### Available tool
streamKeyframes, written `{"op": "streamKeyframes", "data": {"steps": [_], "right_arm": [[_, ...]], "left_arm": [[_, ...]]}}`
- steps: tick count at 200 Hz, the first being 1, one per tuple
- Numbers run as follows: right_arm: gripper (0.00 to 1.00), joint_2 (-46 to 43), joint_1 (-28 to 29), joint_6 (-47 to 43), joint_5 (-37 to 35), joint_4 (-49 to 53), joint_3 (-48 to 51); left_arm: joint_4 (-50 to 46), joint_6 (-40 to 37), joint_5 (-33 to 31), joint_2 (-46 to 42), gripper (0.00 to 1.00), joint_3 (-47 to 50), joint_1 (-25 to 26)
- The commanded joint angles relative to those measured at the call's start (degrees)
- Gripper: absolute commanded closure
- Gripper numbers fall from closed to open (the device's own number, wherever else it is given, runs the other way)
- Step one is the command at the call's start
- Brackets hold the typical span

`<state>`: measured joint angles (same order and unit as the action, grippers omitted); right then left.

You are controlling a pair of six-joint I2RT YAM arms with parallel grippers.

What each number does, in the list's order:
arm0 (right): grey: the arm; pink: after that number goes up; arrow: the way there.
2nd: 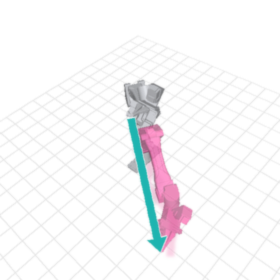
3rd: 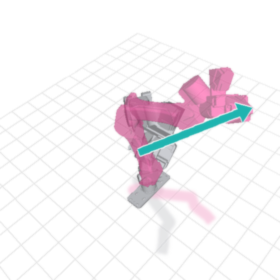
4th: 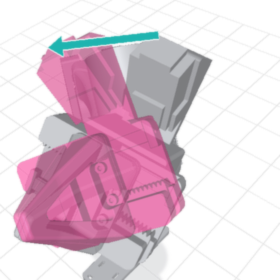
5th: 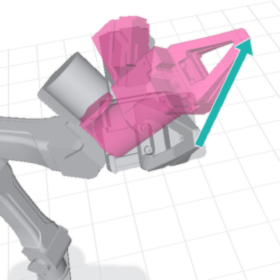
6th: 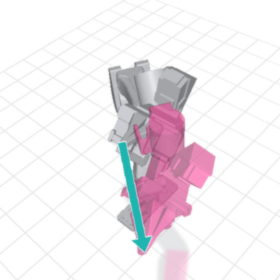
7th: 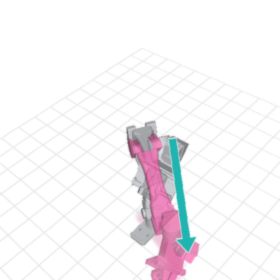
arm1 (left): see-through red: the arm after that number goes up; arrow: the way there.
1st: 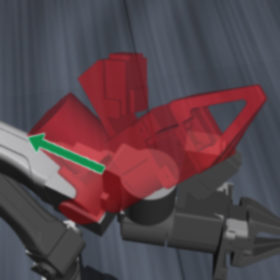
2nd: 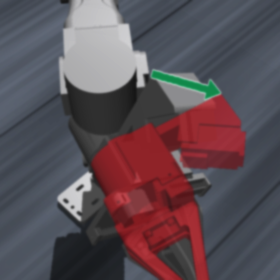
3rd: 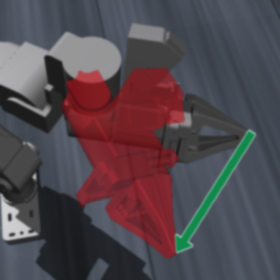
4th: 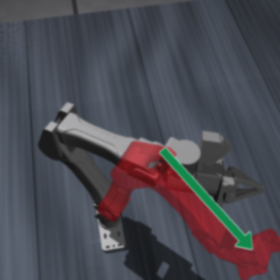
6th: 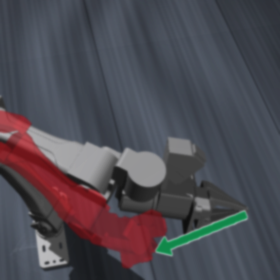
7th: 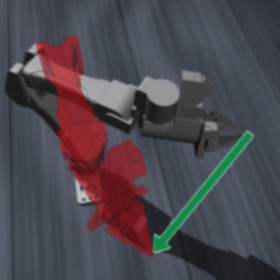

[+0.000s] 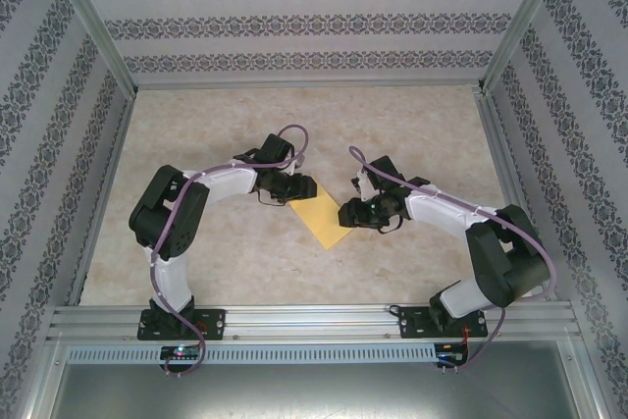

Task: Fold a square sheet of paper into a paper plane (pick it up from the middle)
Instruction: Third fold the triangle at the center of the table.

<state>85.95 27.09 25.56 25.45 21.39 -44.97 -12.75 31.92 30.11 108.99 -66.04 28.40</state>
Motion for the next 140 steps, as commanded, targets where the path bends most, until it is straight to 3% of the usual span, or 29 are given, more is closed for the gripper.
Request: {"op": "streamKeyframes", "data": {"steps": [1,96,140], "right_arm": [[0.53,1.2,-0.4,0.8,2.0,-2.4,0.8],[0.57,1.6,0.0,3.8,5.1,-6.7,2.9],[0.72,0.3,0.3,5.6,6.1,-7.9,3.3]], "left_arm": [[1.3,-1.9,0.2,0.7,0.47,0.0,-0.3],[5.5,-3.7,2.9,3.6,0.47,3.6,-1.4],[6.9,-4.1,3.5,4.7,0.46,5.1,-1.8]]}}
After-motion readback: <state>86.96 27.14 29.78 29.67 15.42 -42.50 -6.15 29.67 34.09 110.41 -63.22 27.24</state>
